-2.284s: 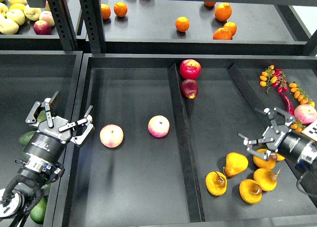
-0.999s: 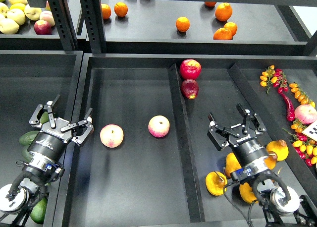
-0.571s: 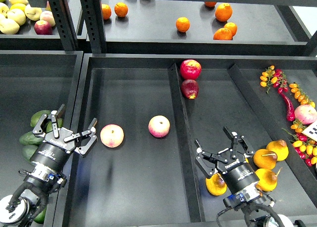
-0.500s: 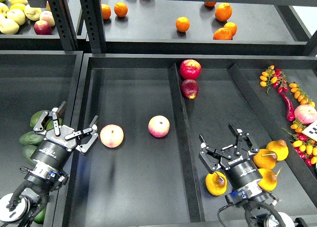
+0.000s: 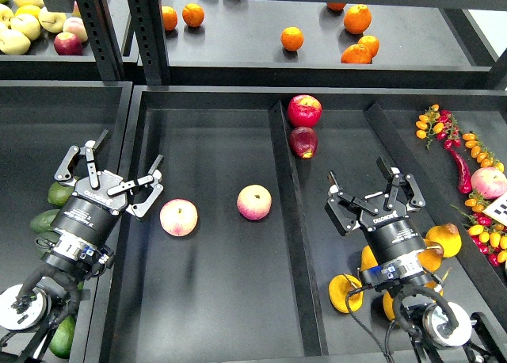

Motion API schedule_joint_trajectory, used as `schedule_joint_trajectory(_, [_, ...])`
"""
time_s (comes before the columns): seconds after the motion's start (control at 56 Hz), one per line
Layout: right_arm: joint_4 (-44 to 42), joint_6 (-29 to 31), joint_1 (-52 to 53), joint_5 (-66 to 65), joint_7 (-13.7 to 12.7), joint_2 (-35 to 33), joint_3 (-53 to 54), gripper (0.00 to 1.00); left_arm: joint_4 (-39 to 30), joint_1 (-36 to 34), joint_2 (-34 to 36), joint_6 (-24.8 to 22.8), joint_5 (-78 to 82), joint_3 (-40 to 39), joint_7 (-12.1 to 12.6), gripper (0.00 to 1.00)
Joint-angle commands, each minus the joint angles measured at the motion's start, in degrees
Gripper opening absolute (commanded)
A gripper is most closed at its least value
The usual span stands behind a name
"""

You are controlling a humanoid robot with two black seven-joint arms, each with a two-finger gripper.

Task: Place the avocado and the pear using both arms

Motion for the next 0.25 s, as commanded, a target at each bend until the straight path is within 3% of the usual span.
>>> schedule_joint_trajectory(0.0, [0.0,0.3,0.0,0.4,0.0,0.0,-0.4,1.00,0.0,0.3,0.0,-0.6,0.0,0.8,-1.1,0.99])
schedule_joint_trajectory(0.232, [0.0,0.3,0.0,0.3,0.0,0.0,-0.5,1.00,0.0,0.4,0.0,-0.6,0.0,0.9,-1.6,0.99])
